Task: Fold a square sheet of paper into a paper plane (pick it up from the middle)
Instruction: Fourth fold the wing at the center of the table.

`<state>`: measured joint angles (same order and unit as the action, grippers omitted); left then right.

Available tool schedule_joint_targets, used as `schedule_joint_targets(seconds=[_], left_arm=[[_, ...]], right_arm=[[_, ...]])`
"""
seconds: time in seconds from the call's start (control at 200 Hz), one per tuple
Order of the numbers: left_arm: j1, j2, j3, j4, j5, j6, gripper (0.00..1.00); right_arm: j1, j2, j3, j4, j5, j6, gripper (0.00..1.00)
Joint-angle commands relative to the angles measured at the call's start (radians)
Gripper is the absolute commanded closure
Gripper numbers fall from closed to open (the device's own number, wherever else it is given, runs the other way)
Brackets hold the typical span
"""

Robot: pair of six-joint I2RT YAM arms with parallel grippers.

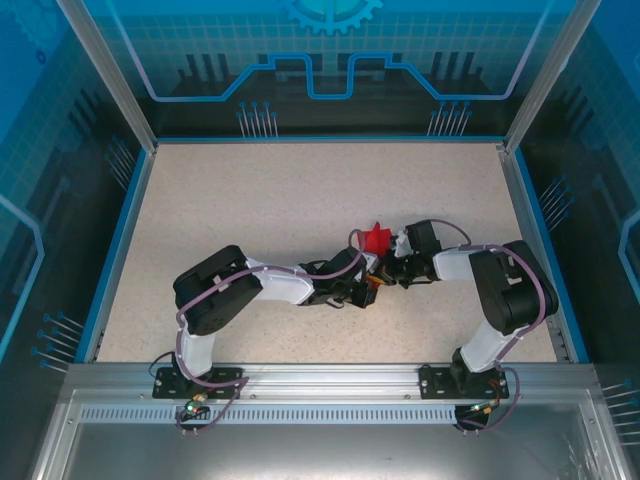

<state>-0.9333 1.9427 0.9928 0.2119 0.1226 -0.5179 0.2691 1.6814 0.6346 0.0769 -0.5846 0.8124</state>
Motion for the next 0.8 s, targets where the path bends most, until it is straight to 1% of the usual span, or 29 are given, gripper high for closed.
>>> schedule_joint_targets(seconds=[0.0, 0.16, 0.3, 0.575, 0.795], left_arm=[[0.002, 0.054, 0.003, -0.054, -0.083, 0.042, 1.0], [0.014, 0.059, -0.025, -0.069, -0.07, 0.038, 1.0], [0.038, 0.045, -0.066, -0.052, -0.041, 0.03, 1.0], [0.071, 0.052, -0.078, -0.052, 0.02, 0.039, 1.0], [0.076, 0.053, -0.088, -0.055, 0.036, 0.044, 1.0]], right_arm=[[-0.013, -0.016, -0.012, -0.02, -0.021, 0.01, 0.95], [-0.014, -0.04, 0.006, -0.04, -0.009, 0.0, 0.94], [-0.015, -0.058, 0.023, -0.012, 0.014, 0.005, 0.94], [-0.014, 0.009, 0.103, -0.045, 0.061, -0.019, 0.93], [-0.017, 0.083, 0.174, -0.099, 0.109, -0.065, 0.93]])
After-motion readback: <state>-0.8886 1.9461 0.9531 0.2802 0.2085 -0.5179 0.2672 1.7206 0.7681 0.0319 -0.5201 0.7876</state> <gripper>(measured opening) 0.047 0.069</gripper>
